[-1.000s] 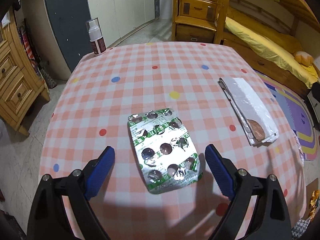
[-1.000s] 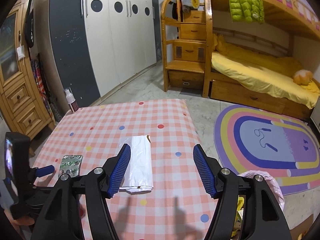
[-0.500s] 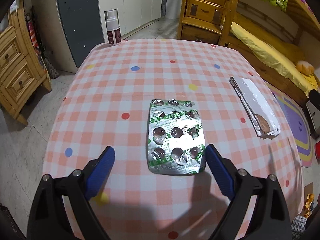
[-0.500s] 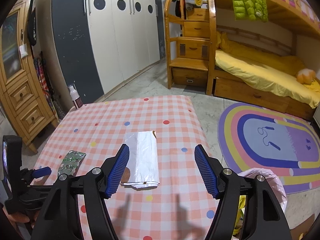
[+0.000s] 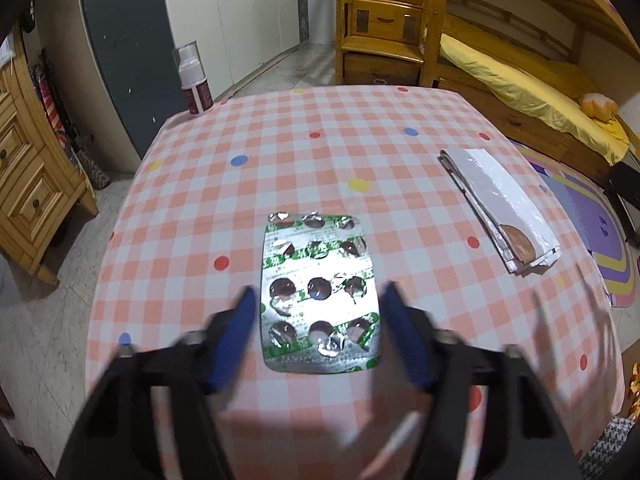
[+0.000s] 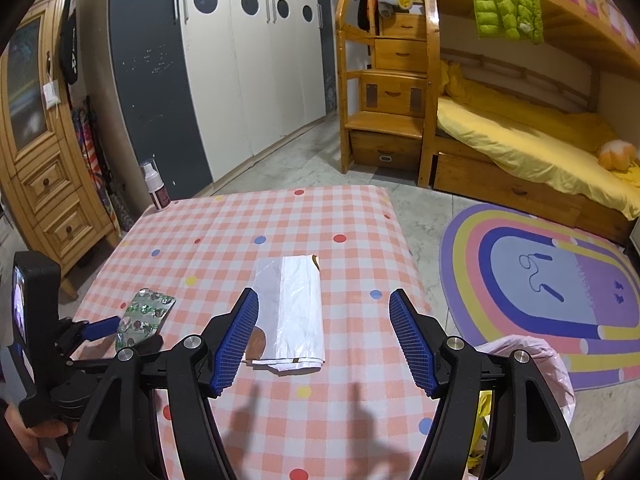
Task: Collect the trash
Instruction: 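Lower the left tool onto the silver blister pack and close on it, then grasp the white paper packet with the right tool while the left tool holds the blister pack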
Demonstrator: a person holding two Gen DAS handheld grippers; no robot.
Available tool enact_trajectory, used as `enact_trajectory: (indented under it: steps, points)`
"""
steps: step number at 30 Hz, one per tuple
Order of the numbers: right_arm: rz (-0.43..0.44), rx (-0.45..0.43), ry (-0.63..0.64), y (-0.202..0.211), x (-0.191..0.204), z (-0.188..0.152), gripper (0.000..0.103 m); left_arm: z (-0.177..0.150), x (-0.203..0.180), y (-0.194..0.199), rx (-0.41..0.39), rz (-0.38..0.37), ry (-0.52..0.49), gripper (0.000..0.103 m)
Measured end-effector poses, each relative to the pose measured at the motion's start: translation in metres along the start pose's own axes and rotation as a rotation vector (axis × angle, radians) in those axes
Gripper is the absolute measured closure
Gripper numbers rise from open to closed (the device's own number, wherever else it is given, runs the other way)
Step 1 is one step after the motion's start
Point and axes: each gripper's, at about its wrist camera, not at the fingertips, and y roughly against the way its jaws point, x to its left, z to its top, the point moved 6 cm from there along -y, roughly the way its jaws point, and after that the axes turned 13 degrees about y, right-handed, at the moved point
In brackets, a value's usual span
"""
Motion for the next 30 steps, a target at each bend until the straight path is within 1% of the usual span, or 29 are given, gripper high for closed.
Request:
enact_trajectory:
  steps: [3,6,8,10,12,14,18,22,28,30]
  points:
    - [0.000,0.008,0.008,-0.002,0.002,-0.002,0.035,-0.002,-0.003,0.004,0.003,-0.030,-0.001,0.048]
    - [0.008,0.026,0.018,-0.006,0.004,-0.004,0.034,0.004,-0.005,0.025,-0.071,-0.042,-0.005,0.048]
    - [0.013,0.046,0.036,-0.009,0.008,-0.007,0.028,0.009,-0.005,0.039,-0.114,-0.059,0.016,0.048]
    - [0.021,0.068,0.059,-0.014,0.014,-0.010,0.026,0.015,-0.003,0.048,-0.137,-0.076,0.038,0.048]
    - [0.025,0.098,0.089,-0.021,0.021,-0.014,0.024,0.017,-0.003,0.051,-0.145,-0.074,0.043,0.048]
    - [0.027,0.121,0.110,-0.026,0.026,-0.017,0.021,0.018,-0.002,0.050,-0.140,-0.078,0.047,0.048]
    - [0.035,0.171,0.120,-0.042,0.033,-0.022,0.021,0.018,0.000,0.047,-0.127,-0.082,0.057,0.048]
    - [0.037,0.211,0.111,-0.058,0.036,-0.024,0.023,0.018,0.003,0.044,-0.114,-0.082,0.070,0.048]
    - [0.021,0.266,0.159,-0.073,0.042,-0.031,0.024,0.017,0.003,0.043,-0.101,-0.081,0.063,0.048]
    - [0.029,0.276,0.159,-0.073,0.043,-0.034,0.027,0.016,0.003,0.042,-0.098,-0.080,0.060,0.048]
